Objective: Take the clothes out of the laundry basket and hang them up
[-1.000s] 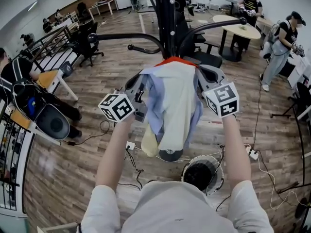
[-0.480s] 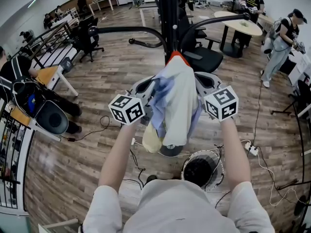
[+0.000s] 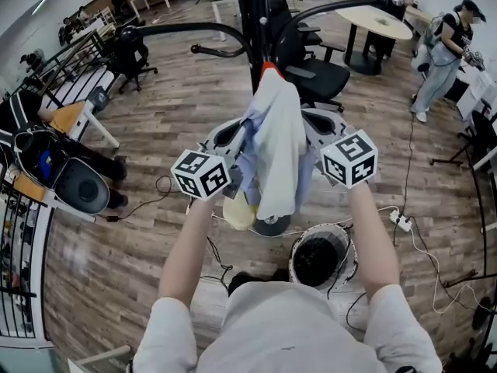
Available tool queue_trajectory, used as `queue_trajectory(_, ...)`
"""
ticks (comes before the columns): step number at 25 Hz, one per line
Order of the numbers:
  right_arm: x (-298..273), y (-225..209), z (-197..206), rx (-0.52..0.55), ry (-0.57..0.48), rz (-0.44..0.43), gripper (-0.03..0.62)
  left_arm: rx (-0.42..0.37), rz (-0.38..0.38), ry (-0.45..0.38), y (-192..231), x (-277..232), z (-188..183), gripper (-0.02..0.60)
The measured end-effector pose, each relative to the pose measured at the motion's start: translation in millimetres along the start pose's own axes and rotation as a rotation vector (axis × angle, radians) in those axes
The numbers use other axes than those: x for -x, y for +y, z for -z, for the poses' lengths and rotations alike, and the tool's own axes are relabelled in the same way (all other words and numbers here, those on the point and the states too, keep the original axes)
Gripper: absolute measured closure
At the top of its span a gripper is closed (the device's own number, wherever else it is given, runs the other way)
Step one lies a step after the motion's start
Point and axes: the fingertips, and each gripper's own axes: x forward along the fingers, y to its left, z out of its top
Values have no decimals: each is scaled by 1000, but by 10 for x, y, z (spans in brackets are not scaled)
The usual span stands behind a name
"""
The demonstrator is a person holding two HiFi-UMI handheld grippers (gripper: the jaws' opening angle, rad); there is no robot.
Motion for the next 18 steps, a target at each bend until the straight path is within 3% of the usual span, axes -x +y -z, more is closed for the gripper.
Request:
queue_trajectory(8, 107, 106, -194, 69, -26, 47, 553, -4, 14, -49, -76, 119, -96, 554)
queue_trajectory(18, 388, 74, -283, 67, -38, 170, 507, -18, 93, -41, -186, 270, -133, 411)
